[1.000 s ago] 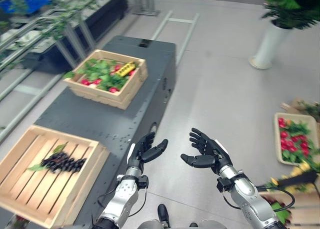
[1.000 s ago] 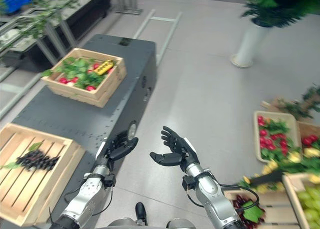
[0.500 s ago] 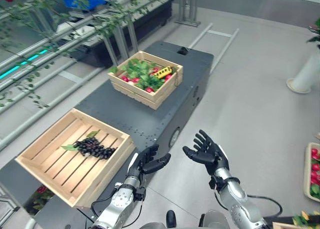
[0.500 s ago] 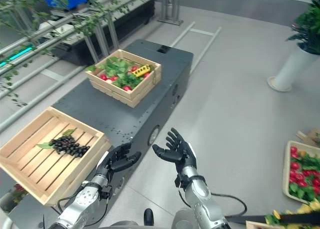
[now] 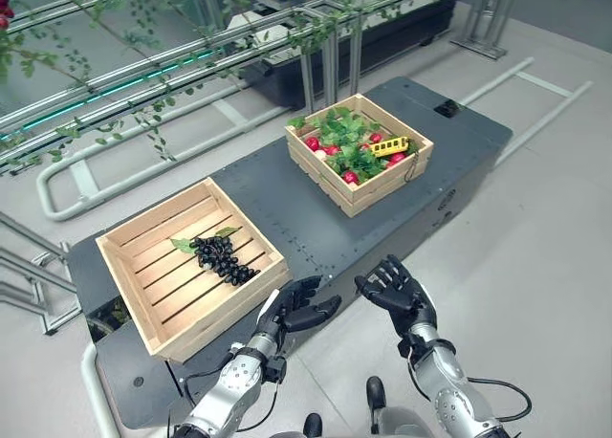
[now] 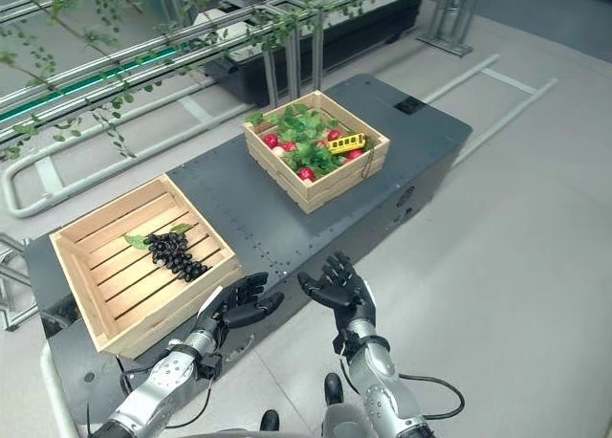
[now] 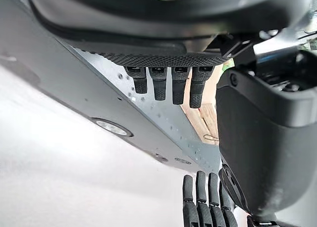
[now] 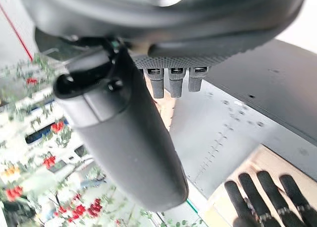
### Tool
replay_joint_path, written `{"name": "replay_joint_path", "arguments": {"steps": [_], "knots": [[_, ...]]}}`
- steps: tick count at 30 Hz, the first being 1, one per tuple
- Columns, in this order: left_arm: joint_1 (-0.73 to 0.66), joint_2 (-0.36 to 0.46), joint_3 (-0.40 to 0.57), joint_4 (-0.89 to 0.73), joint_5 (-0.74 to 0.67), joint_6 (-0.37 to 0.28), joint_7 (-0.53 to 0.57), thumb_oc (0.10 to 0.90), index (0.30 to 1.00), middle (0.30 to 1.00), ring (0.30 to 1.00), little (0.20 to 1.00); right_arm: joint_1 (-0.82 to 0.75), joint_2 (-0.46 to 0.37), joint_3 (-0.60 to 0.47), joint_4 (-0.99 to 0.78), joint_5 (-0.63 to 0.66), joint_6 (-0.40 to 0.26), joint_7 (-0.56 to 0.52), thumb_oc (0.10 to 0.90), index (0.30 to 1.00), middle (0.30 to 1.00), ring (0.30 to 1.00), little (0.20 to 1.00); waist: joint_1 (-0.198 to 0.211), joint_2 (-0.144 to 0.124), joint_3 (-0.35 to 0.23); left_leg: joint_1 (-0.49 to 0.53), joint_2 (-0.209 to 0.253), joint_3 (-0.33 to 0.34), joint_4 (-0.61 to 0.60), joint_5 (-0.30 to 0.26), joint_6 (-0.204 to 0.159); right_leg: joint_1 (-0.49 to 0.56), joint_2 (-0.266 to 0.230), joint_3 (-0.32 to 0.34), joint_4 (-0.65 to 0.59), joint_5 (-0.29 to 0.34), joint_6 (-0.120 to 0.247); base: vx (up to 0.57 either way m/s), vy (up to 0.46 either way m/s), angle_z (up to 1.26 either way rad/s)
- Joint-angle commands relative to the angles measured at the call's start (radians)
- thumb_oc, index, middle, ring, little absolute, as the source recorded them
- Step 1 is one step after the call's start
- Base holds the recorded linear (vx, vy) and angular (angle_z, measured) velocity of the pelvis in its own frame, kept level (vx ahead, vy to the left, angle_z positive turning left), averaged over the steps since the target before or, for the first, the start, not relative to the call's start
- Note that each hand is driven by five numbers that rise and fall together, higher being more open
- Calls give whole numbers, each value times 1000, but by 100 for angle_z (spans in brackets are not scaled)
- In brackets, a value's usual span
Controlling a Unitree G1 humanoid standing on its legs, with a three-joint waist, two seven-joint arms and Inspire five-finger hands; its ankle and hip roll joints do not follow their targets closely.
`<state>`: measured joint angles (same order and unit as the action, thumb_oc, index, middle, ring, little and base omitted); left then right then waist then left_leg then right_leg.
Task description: Pick up the fruits from the basket on one side to the basket on the other side
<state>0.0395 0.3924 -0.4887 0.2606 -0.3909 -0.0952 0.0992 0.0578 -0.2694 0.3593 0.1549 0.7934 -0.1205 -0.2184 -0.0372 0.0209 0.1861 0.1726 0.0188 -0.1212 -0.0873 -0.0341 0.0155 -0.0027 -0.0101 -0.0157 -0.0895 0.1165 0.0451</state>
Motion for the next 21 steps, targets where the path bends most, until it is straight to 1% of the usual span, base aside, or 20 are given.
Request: {"name": "replay_joint_path", "arguments": {"steps": [1, 2, 5, 6, 7, 8, 10, 11, 12, 13, 14, 15, 16, 17, 18, 21], "knots": [[-50, -5, 32, -100, 26, -133, 22, 800, 900, 900, 900, 900, -52, 25, -31, -84, -6, -109, -21, 800, 900, 900, 900, 900, 7, -18, -63, -9, -37, 51, 34, -45, 48, 30, -32, 12, 33, -45, 6, 124, -90, 19], [-39, -2, 40, -112, 27, -135, 26, 800, 900, 900, 900, 900, -45, 22, -35, -92, -1, -107, -16, 800, 900, 900, 900, 900, 9, -19, -61, -14, -35, 46, 42, -46, 45, 28, -29, 10, 42, -53, 1, 131, -116, 18], [-16, 10, 54, -140, 43, -165, 68, 800, 900, 900, 900, 900, -18, 2, -46, -134, -38, -141, -30, 800, 900, 900, 900, 900, 20, -28, -47, -73, -33, 22, 100, -37, 36, 34, -17, 8, 63, -80, -28, 86, -98, 18], [-22, 10, 55, -137, 50, -181, 77, 800, 900, 900, 900, 900, -8, -9, -52, -147, -55, -151, -42, 800, 900, 900, 900, 900, 17, -32, -44, -87, -27, 50, 113, -35, 30, 42, -21, -13, 57, -83, -30, 113, -10, 34], [-31, 9, 52, -142, 60, -191, 72, 800, 900, 900, 900, 900, 6, -17, -66, -159, -82, -160, -64, 800, 900, 900, 900, 900, 5, -36, -48, -90, 5, 116, 112, -24, 11, 48, -35, -48, 45, -84, -32, 100, 28, 44], [-32, 9, 51, -142, 63, -193, 74, 800, 900, 900, 900, 900, 9, -18, -68, -160, -86, -159, -65, 800, 900, 900, 900, 900, 2, -36, -48, -89, 10, 122, 111, -22, 8, 51, -36, -54, 43, -84, -32, 73, 56, 78], [-49, 12, 32, -159, 78, -191, 57, 800, 900, 900, 900, 900, 34, -34, -88, -170, -110, -168, -92, 800, 900, 900, 900, 900, -13, -34, -50, -114, 62, 186, 93, 63, -22, 58, -52, -106, 35, -88, -34, 35, 107, 103], [-66, 9, 17, -162, 76, -184, 46, 800, 900, 900, 900, 900, 34, -40, -93, -168, -110, -178, -115, 800, 900, 900, 900, 900, -23, -30, -46, -127, 97, 248, 71, 112, -45, 60, -64, -142, 38, -94, -29, -14, 149, 100], [-83, 4, 6, -155, 75, -184, 37, 800, 900, 900, 900, 900, 25, -41, -94, -163, -113, -190, -133, 800, 900, 900, 900, 900, -31, -29, -41, -132, 118, 298, 50, 131, -56, 61, -75, -171, 44, -98, -25, -70, 157, 110], [-122, -7, -12, -138, 68, -182, 22, 800, 900, 900, 900, 900, 7, -41, -95, -148, -126, -216, -155, 800, 900, 900, 900, 900, -43, -24, -30, -142, 152, 373, 12, 167, -73, 63, -91, -219, 53, -107, -19, -91, 214, 109], [-167, -12, -29, -114, 48, -170, 4, 800, 900, 900, 900, 900, -14, -45, -97, -129, -138, -239, -166, 800, 900, 900, 900, 900, -62, -20, -26, -125, 172, 434, 0, 134, -73, 61, -109, -250, 69, -123, -8, -61, 262, 102], [-191, -18, -43, -84, 45, -165, 5, 800, 900, 900, 900, 900, -30, -44, -96, -107, -145, -240, -184, 800, 900, 900, 900, 900, -59, -14, -22, -124, 152, 397, 2, 115, -70, 51, -122, -254, 101, -137, 1, -56, 288, 97], [-209, -15, -47, -73, 30, -157, -1, 800, 900, 900, 900, 900, -44, -41, -97, -97, -107, -225, -195, 800, 900, 900, 900, 900, -58, -11, -20, -128, 146, 386, 0, 120, -60, 35, -136, -253, 122, -131, 7, -6, 250, 75], [-207, -11, -36, -87, 8, -157, -30, 800, 900, 900, 900, 900, -31, -29, -109, -97, -71, -227, -175, 800, 900, 900, 900, 900, -60, -5, -19, -114, 138, 391, 0, 108, -57, 33, -152, -264, 136, -132, 16, 73, 268, 44], [-189, 1, -20, -122, 16, -150, -44, 800, 900, 900, 900, 900, -5, -17, -120, -96, -88, -237, -161, 800, 900, 900, 900, 900, -58, 0, -23, -92, 127, 385, 0, 85, -55, 45, -168, -267, 139, -137, 31, 101, 184, 8], [-181, 6, -28, -124, 25, -150, -30, 800, 900, 900, 900, 900, 5, 1, -115, -87, -84, -237, -164, 800, 900, 900, 900, 900, -56, 2, -31, -80, 120, 388, 0, 75, -48, 60, -171, -269, 124, -128, 37, 90, 95, 6]]}}
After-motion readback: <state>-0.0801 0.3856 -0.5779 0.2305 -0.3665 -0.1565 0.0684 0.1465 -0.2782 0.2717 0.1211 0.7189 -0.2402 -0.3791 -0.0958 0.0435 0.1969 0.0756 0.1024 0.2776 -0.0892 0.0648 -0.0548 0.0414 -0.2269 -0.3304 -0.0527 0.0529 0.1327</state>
